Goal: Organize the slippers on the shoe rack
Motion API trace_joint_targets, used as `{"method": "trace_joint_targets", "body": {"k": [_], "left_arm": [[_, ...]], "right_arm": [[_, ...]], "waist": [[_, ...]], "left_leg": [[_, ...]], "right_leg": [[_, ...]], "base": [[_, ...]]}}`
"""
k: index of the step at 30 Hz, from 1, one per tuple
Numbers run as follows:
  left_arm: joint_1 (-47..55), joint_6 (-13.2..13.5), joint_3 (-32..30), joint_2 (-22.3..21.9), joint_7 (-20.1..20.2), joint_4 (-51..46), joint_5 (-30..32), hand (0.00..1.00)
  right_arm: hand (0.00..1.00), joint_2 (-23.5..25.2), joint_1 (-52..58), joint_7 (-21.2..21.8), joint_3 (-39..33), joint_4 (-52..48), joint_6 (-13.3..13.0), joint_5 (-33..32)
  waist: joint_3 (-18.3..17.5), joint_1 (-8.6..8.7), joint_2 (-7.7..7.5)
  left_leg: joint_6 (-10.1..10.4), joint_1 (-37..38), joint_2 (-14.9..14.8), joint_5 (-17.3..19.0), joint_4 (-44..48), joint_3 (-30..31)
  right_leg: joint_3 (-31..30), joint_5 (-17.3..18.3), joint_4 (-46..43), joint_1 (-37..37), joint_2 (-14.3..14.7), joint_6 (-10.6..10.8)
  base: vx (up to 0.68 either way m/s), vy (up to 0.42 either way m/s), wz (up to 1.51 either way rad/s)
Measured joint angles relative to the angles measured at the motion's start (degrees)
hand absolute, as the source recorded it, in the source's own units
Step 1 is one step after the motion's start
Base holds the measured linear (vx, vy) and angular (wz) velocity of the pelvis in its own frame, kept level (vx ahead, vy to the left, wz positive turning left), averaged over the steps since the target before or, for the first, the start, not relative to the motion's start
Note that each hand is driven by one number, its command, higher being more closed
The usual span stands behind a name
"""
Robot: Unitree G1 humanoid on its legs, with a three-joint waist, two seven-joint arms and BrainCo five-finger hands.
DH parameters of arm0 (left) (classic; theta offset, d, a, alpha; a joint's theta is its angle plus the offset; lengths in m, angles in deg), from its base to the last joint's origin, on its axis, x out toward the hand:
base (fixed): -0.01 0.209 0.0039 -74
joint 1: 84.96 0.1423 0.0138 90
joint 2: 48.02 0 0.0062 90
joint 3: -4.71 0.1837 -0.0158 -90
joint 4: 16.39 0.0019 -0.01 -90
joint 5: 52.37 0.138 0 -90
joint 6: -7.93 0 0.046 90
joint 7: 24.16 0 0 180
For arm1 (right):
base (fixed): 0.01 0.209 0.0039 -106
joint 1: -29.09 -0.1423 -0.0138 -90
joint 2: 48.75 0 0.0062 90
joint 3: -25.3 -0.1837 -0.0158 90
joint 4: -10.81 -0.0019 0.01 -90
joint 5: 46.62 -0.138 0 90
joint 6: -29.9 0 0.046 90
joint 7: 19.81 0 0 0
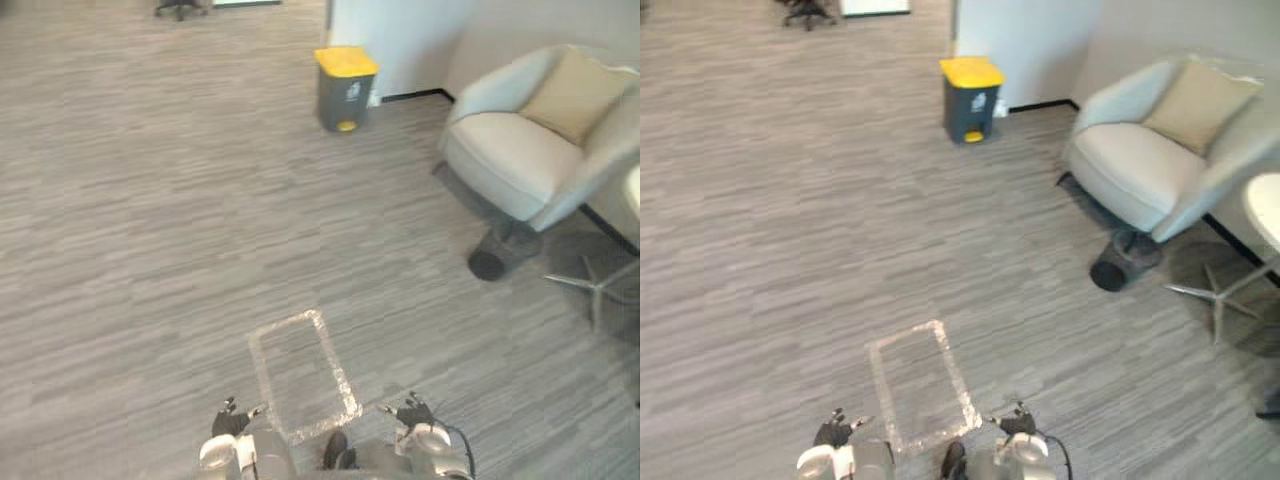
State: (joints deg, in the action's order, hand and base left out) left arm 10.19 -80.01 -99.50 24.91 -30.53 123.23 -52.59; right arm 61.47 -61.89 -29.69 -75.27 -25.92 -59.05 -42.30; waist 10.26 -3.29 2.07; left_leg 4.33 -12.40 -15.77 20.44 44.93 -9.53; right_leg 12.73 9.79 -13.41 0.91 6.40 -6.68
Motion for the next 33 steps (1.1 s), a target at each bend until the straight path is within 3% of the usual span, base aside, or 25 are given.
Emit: {"method": "trace_joint_targets", "body": {"k": [2, 4, 5, 7, 9, 13, 15, 17, 20, 21, 24, 26, 28, 29, 31, 33], "left_arm": [[-0.2, 0.03, 0.01, -0.02, 0.06, -0.01, 0.01, 0.0], [-0.15, 0.38, -0.02, 0.28, 0.03, 0.14, -0.02, 0.0], [-0.02, 0.6, -0.05, 0.34, 0.06, 1.23, 0.0, 0.0], [-0.18, 0.67, 0.08, 0.71, 0.05, 2.05, 0.11, 0.0], [-0.16, 0.46, 0.12, 0.85, 0.03, 2.38, 0.16, 0.0], [-0.4, 0.13, 2.73, 1.75, 0.09, 4.23, 0.16, 0.0], [-0.37, 0.1, 2.77, 2.07, 0.02, 4.54, 0.15, 0.0], [-0.15, 0.16, 2.4, 2.72, 0.04, 4.52, 0.13, 0.0], [-0.71, 0.22, 2.52, 2.43, 0.03, 4.95, -0.02, 0.0], [-0.77, 0.29, 3.06, 3.37, 0.1, 5.77, 0.07, 0.0], [-1.83, 0.15, 4.11, 2.6, 0.21, 7.1, 0.18, 0.0], [-1.8, 0.05, 4.04, 2.52, 0.18, 7.23, 0.32, 0.0], [-1.68, 0.03, 3.87, 2.01, 0.25, 6.37, 0.64, 0.0], [-1.26, 0.08, 2.6, 1.49, 0.24, 4.65, 0.74, 0.0], [-0.19, 0.26, 1.79, 0.55, 0.22, 2.68, 0.67, 0.0], [0.44, 0.22, 1.82, 0.31, 0.2, 1.94, 0.6, 0.0]], "right_arm": [[0.0, 0.0, -0.19, 0.0, -0.21, 0.06, -0.03, 0.0], [0.0, -0.03, -0.32, -0.05, -0.47, 0.4, -0.07, 0.03], [0.0, -0.22, -0.09, -0.08, -0.53, 0.96, -0.12, 0.05], [0.0, -0.58, 0.51, 0.15, -0.71, 2.13, -0.08, 0.17], [0.0, -0.57, 0.89, 0.23, -1.52, 2.02, -0.01, 0.34], [0.0, -0.34, 1.05, 0.57, -2.49, 1.35, -0.45, 0.35], [0.0, -0.37, 1.23, 0.63, -2.51, 1.48, -0.64, 0.37], [0.0, -0.31, 1.3, 0.79, -2.46, 1.94, -0.56, 0.53], [0.0, -0.58, 0.91, 0.85, -2.71, 2.01, -0.53, 1.52], [0.0, -0.58, 0.81, 0.85, -2.54, 2.41, -0.54, 2.13], [0.0, -2.12, 0.59, 0.74, -3.4, 2.89, -0.55, 2.33], [0.0, -2.08, 0.62, 0.44, -5.13, 2.72, -0.59, 2.27], [0.0, -2.22, 1.13, 0.17, -5.11, 2.41, -0.7, 2.09], [0.0, -2.41, 1.44, 0.1, -4.71, 2.14, -0.75, 1.91], [0.0, -2.45, 1.67, -0.07, -3.87, 2.04, -0.72, 1.8], [0.0, -2.09, 1.64, -0.16, -3.98, 2.01, -0.58, 1.17]], "waist": [[-0.16, -0.1, -0.8], [-0.4, -0.53, -1.73], [-0.87, -0.52, -1.6], [-1.86, -0.09, -2.07], [-1.86, -0.7, -2.22], [-1.67, -0.27, -2.05], [-1.94, 0.13, -2.55], [-2.0, -0.03, -3.75], [-1.91, 0.09, -2.99], [-1.78, 0.02, -3.75], [-1.47, 0.58, -2.2], [-1.6, 0.46, -1.35], [-1.38, 0.57, -0.88], [-1.08, 0.26, -0.07], [-1.05, -0.31, 0.7], [-1.69, -0.25, 1.04]], "left_leg": [[0.32, -0.93, 4.85, -0.84, -13.39, 5.13], [0.66, -0.95, 9.17, -7.32, -21.33, 8.68], [-0.36, 1.71, 10.7, -12.73, -25.15, 8.43], [-2.18, 2.83, 11.08, -11.8, -25.36, 4.41], [-4.0, 5.19, 11.22, -9.99, -24.95, 0.13], [-6.68, 13.16, 11.37, -7.98, -25.99, -6.74], [-6.02, 15.44, 11.13, -5.85, -26.72, -8.63], [-4.77, 15.86, 11.09, -4.6, -26.84, -10.24], [-2.55, 16.27, 8.74, -4.38, -27.8, -12.96], [-1.59, 16.4, 8.9, -4.06, -27.61, -13.52], [-1.4, 16.79, 7.79, -4.28, -27.77, -6.49], [-1.16, 16.22, 6.67, -4.18, -25.69, -5.27], [-0.23, 13.42, 4.21, -3.62, -15.96, -3.68], [-0.08, 9.47, 1.84, -4.61, -4.29, -1.45], [-0.92, 5.14, -0.69, -6.45, 7.32, 0.71], [-0.64, 2.22, -0.16, -2.74, 4.62, 0.69]], "right_leg": [[-4.22, -0.32, 1.84, -1.29, -1.58, 1.22], [-8.0, -0.22, 2.85, -2.16, -3.82, 3.05], [-10.59, -0.31, 4.01, -3.21, -4.77, 4.97], [-11.09, -0.94, 4.77, -3.43, -6.67, 6.98], [-8.49, 0.14, 0.49, -2.59, -8.54, 8.6], [-3.53, 0.42, -23.16, 5.76, -13.2, 10.06], [1.57, 0.33, -26.34, 7.78, -16.3, 8.85], [5.12, -0.06, -23.14, 8.37, -18.11, 8.44], [10.68, 1.26, -14.11, 7.63, -15.79, 8.92], [11.37, -1.26, -6.89, 7.04, -15.14, 6.72], [10.87, -2.03, -3.44, 4.91, -11.43, 5.24], [10.78, -1.87, -1.75, 3.86, -9.98, 4.97], [10.41, -1.7, 0.56, 0.92, -8.12, 4.76], [9.8, -0.92, 1.55, -1.34, -6.49, 4.26], [8.01, 0.52, 1.66, -3.42, -4.69, 3.44], [4.68, 0.94, 1.69, -4.15, -4.89, 3.77]], "base": [[0.31, 0.245, -0.91], [0.27, 0.245, -0.97], [0.3, 0.261, -0.87], [0.3, 0.281, -0.77], [0.26, 0.243, -0.86], [0.11, 0.149, -0.87], [0.05, 0.04, -0.45], [0.04, -0.026, -0.47], [0.09, -0.105, -0.72], [0.13, -0.127, -0.58], [0.18, -0.166, -0.39], [0.15, -0.145, -0.19], [0.12, -0.095, -0.06], [0.13, -0.057, -0.24], [0.19, 0.016, -0.52], [0.23, 0.101, -0.78]]}}
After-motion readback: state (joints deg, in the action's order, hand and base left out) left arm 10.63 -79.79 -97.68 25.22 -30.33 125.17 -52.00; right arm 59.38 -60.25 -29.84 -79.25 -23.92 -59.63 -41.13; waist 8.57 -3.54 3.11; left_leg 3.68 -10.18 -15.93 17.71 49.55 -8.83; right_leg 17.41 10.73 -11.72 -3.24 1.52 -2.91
